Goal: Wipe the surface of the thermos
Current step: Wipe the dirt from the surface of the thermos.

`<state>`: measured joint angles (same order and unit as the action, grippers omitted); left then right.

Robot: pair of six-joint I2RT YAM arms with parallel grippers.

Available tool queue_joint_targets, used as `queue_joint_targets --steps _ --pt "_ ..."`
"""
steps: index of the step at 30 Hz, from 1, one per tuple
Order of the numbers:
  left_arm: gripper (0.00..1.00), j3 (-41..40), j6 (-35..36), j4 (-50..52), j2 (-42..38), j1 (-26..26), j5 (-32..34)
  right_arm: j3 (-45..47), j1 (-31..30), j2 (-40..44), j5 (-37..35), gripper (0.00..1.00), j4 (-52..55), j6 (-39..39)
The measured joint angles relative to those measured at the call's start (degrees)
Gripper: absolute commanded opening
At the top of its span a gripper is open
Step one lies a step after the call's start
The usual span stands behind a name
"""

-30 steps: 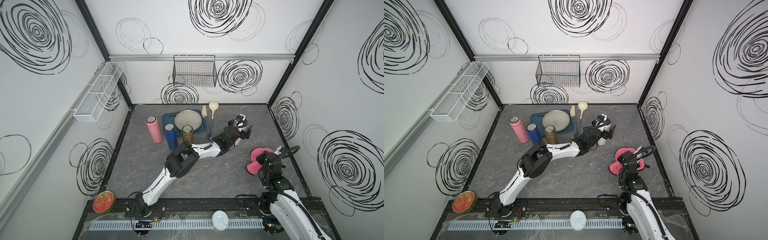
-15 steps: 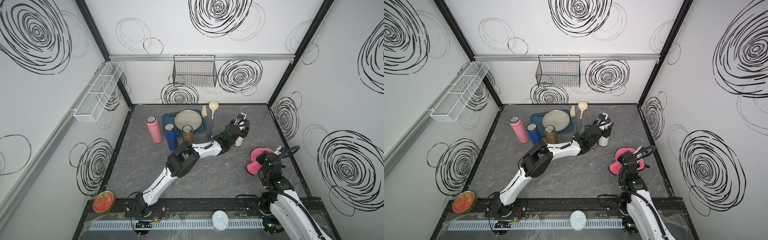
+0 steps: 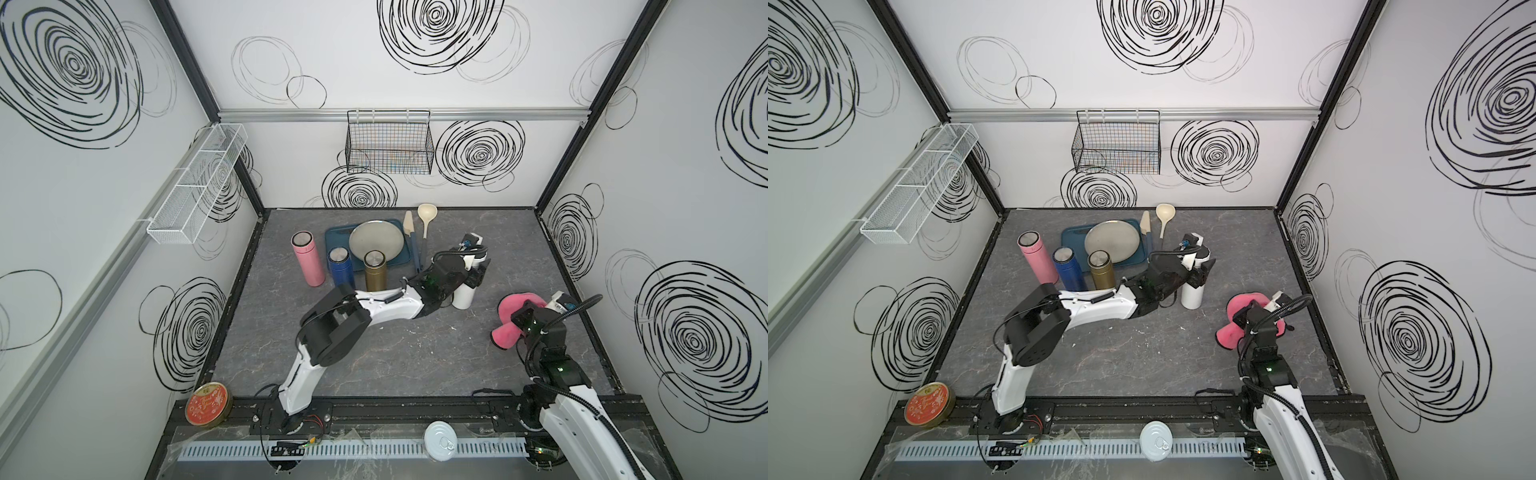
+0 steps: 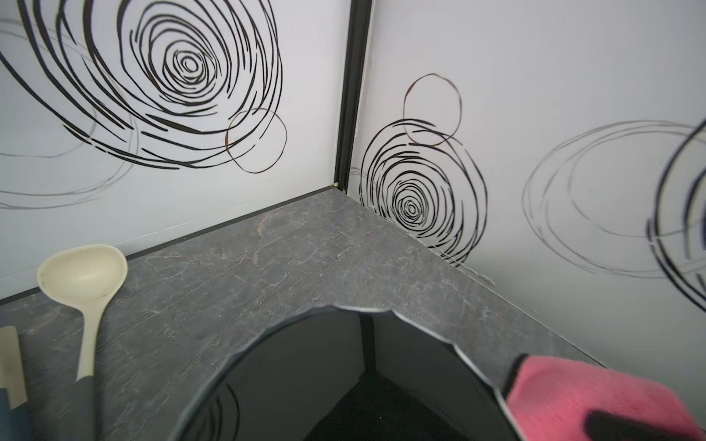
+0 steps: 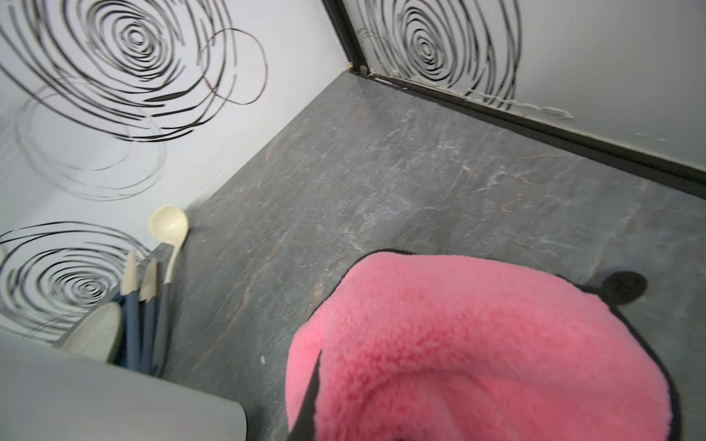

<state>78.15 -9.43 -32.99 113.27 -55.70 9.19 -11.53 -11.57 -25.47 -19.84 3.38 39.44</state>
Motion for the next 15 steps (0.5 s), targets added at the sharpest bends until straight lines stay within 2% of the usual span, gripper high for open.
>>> queue_joint_targets --steps 3,7,12,15 --pt "0.00 -8.5 0.6 -1.0 -12.0 -2.1 0.1 -1.5 -7.3 3.5 2.7 0.00 0.7 -1.8" --pt "0.00 -17.7 1.5 -3.7 -26.1 -5.0 1.2 -5.9 -22.6 4.4 4.9 0.00 -2.0 -5.6" --pt "0.00 -27.6 3.0 -5.7 -38.0 -6.0 3.7 -9.5 -44.6 -3.4 1.6 0.00 -10.3 -12.6" --pt "0.00 -32.3 3.4 -5.7 -41.0 -4.5 4.8 -9.7 -53.3 -9.5 -2.8 0.00 -14.8 -16.9"
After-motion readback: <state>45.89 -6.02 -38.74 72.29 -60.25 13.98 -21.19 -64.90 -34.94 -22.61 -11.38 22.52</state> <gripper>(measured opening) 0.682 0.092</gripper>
